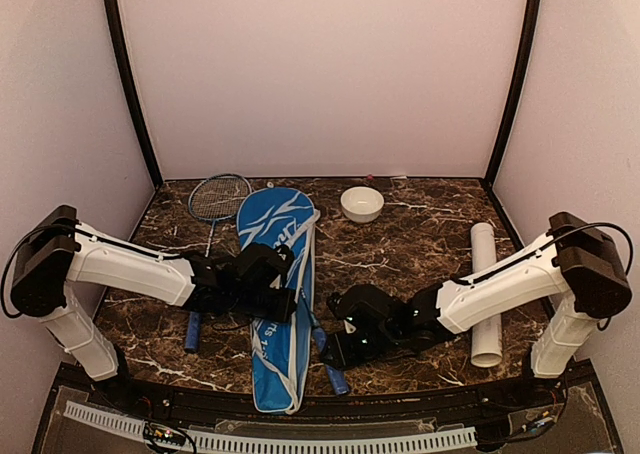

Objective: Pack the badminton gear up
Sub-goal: Adjust the racket in the racket bag.

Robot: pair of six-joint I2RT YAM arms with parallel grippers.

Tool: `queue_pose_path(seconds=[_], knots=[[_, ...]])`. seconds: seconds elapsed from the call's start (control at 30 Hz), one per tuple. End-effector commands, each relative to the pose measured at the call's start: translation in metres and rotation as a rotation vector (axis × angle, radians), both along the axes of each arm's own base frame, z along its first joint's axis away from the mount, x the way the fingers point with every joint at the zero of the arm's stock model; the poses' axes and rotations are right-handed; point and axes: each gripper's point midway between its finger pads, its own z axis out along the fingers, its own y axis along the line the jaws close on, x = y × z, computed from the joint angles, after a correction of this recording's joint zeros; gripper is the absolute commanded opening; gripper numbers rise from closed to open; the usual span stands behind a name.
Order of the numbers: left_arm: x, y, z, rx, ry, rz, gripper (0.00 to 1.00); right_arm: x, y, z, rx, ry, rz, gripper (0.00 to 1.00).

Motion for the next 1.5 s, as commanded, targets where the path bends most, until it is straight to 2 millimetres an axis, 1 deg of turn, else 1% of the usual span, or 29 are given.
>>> queue_pose_path(seconds=[0.0, 0.13, 0.23, 0.37, 0.5, 0.67, 0.93, 1.23, 1.37, 1.47], knots=[[0.001, -0.002, 0.012, -0.045, -0.013, -0.007, 0.00, 0.000, 0.009, -0.009, 0.008, 0.018, 0.026, 0.39], [0.000, -0.002, 0.012, -0.054, -0.007, -0.010, 0.00, -0.002, 0.016, -0.014, 0.028, 0.040, 0.029, 0.32], [-0.001, -0.003, 0.012, -0.061, -0.002, -0.016, 0.00, -0.002, 0.021, -0.014, 0.047, 0.048, 0.025, 0.23], [-0.002, -0.005, 0.013, -0.075, 0.000, -0.025, 0.00, 0.000, 0.031, 0.003, 0.099, 0.044, 0.020, 0.11], [-0.004, -0.006, 0.015, -0.083, -0.002, -0.037, 0.00, 0.004, 0.038, 0.024, 0.149, 0.026, 0.013, 0.05], [-0.004, -0.003, 0.014, -0.074, -0.004, -0.036, 0.00, 0.003, 0.050, 0.046, 0.215, 0.029, 0.029, 0.02], [-0.008, -0.002, 0.015, -0.097, 0.002, -0.036, 0.00, 0.001, 0.064, 0.064, 0.292, 0.047, 0.041, 0.02], [-0.010, -0.013, 0.031, -0.193, -0.001, -0.051, 0.00, 0.010, 0.080, 0.055, 0.276, 0.021, 0.046, 0.02], [-0.011, -0.016, 0.037, -0.233, -0.001, -0.053, 0.00, 0.014, 0.082, 0.050, 0.263, 0.012, 0.033, 0.02], [-0.012, -0.017, 0.043, -0.252, -0.003, -0.053, 0.00, 0.019, 0.079, 0.045, 0.252, 0.010, 0.017, 0.02]])
